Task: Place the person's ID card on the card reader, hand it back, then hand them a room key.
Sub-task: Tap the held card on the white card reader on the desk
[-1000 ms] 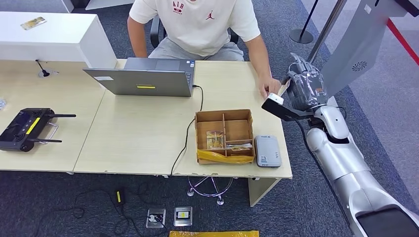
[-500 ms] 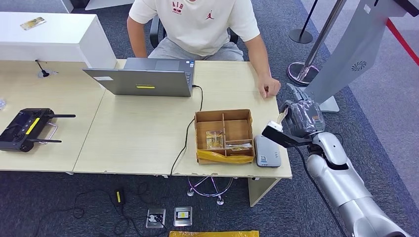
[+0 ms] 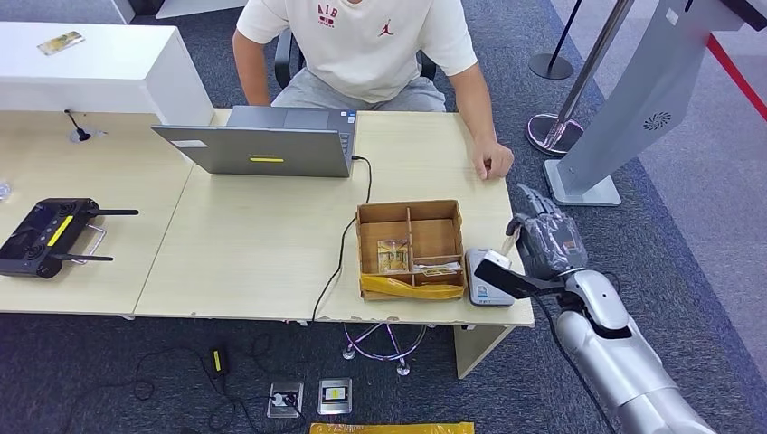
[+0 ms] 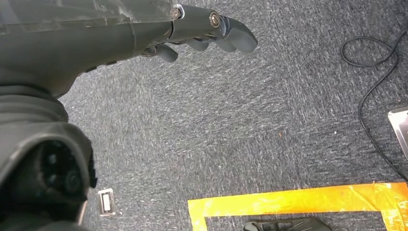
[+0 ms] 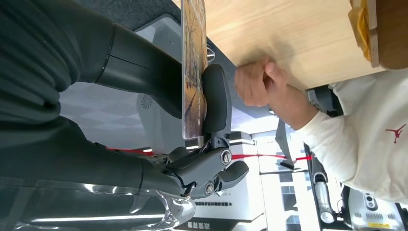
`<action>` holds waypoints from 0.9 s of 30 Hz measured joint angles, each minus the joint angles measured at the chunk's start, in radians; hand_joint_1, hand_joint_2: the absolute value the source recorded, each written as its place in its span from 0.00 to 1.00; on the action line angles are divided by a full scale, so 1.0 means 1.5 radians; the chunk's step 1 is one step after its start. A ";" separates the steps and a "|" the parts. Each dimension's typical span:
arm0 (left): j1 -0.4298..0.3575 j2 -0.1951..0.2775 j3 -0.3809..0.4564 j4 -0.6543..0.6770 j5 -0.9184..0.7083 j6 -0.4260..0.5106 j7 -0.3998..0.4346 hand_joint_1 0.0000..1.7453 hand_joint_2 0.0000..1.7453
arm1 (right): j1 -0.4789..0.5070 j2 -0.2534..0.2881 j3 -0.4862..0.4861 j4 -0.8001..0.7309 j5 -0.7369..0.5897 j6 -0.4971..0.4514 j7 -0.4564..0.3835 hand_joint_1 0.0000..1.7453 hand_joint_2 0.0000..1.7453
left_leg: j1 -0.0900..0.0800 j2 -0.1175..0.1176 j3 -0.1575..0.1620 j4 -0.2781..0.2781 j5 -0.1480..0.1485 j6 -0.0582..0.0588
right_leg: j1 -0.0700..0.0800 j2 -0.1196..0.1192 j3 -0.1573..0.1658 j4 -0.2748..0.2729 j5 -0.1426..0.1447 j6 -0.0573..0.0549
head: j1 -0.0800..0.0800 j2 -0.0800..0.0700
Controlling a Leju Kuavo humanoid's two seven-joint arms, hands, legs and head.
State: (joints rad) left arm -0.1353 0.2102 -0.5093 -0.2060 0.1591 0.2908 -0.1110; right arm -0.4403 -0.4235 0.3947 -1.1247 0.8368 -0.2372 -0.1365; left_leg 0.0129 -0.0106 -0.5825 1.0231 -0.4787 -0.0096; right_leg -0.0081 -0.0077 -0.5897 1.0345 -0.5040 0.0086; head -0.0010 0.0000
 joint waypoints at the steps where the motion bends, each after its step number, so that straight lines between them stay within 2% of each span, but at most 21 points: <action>1: 0.000 0.000 0.000 0.000 0.000 0.000 0.000 0.00 0.00 | 0.002 0.000 0.000 0.000 0.002 0.000 0.001 1.00 1.00 | 0.000 0.000 0.000 0.000 0.000 0.000 | 0.000 0.000 0.000 0.000 0.000 0.000 | 0.000 0.000; 27: -0.001 0.000 0.000 0.000 -0.001 -0.002 0.000 0.00 0.00 | 0.028 0.018 0.023 0.031 0.003 -0.021 -0.008 1.00 1.00 | 0.000 0.000 0.000 0.000 0.000 0.000 | 0.000 0.000 0.000 0.000 0.000 0.000 | 0.000 0.000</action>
State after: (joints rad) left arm -0.1361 0.2098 -0.5093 -0.2060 0.1574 0.2873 -0.1110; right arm -0.3987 -0.3964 0.4295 -1.0775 0.8406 -0.2681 -0.1488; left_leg 0.0129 -0.0104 -0.5824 1.0231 -0.4787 -0.0097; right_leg -0.0080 -0.0074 -0.5899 1.0345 -0.5040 0.0086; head -0.0009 0.0000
